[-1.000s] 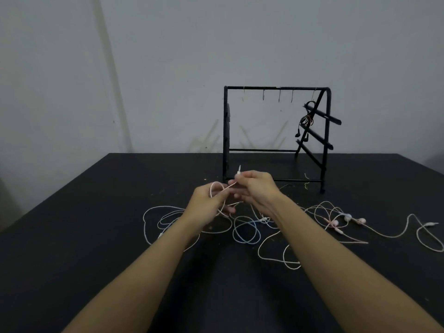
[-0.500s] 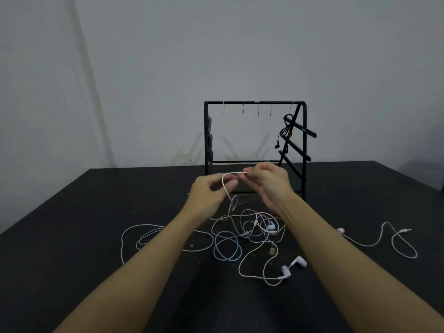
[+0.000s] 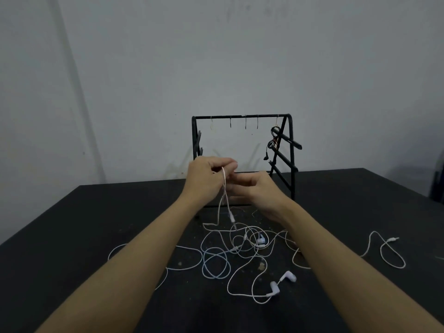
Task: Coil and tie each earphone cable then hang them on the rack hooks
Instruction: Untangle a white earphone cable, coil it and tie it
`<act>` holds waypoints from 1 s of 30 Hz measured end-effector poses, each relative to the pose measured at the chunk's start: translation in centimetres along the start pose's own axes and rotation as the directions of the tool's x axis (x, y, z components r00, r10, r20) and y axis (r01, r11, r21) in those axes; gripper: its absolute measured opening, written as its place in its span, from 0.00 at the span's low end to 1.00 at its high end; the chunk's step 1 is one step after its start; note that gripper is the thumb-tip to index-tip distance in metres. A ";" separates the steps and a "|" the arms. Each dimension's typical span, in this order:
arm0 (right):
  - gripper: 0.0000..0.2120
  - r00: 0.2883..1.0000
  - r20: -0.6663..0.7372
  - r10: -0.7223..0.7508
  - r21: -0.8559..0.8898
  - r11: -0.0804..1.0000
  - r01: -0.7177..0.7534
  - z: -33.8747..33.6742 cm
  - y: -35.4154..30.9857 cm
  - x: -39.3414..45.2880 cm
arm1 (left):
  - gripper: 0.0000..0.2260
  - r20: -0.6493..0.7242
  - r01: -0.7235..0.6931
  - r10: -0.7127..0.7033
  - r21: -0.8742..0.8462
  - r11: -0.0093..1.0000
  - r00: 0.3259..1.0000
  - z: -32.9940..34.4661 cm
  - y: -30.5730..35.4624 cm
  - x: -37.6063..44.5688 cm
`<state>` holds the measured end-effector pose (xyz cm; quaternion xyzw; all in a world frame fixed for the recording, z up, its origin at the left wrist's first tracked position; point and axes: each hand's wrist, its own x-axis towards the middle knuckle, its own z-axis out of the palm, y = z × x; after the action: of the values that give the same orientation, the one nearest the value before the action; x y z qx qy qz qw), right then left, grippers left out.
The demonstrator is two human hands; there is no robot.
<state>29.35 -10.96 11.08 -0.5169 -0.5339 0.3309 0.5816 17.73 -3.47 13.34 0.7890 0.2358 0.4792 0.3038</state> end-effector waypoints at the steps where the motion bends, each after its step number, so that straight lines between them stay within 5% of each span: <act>1: 0.12 1.000 -0.016 -0.011 0.057 0.998 0.011 0.1 -0.2 -0.1 | 0.10 0.018 0.019 -0.019 -0.041 0.999 1.000 0.1 0.1 0.0; 5: 0.11 0.998 0.010 0.067 0.166 0.984 -0.068 -0.3 -1.2 -0.3 | 0.15 0.121 0.189 -0.159 -0.301 0.935 0.980 0.5 0.3 -0.6; 8: 0.18 0.980 0.173 0.102 0.261 0.954 -0.146 -0.2 -1.3 -0.7 | 0.11 0.089 0.205 -0.187 -0.293 0.934 0.978 0.7 0.0 -0.7; 11: 0.16 0.971 0.206 0.120 0.181 0.971 -0.158 -0.3 -0.8 -0.7 | 0.09 0.065 0.195 -0.185 -0.261 0.945 0.981 0.6 -0.1 -0.7; 16: 0.05 0.994 0.010 0.113 -0.080 0.991 -0.112 -1.1 -0.2 -0.3 | 0.10 0.147 0.208 -0.174 -0.257 0.944 0.974 0.2 -0.4 -0.7; 20: 0.07 0.967 -0.256 -0.017 -0.072 0.997 -0.002 -1.4 0.0 0.6 | 0.14 0.456 0.421 -0.233 -0.370 0.828 0.859 0.1 -0.7 -2.1; 23: 0.06 0.956 -0.280 -0.084 -0.202 0.979 0.027 -1.6 -0.1 0.4 | 0.15 0.552 0.556 -0.273 -0.448 0.700 0.788 0.0 -0.7 -2.7; 30: 0.04 0.941 -0.297 -0.162 -0.295 0.953 0.071 -1.9 -0.1 0.4 | 0.10 0.463 0.315 -0.230 -0.116 0.942 0.856 -0.2 -1.3 -2.9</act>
<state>31.26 -11.06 11.46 -0.6076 -0.5046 0.1295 0.5996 16.15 -4.38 10.71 0.8033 0.2240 0.2592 0.4872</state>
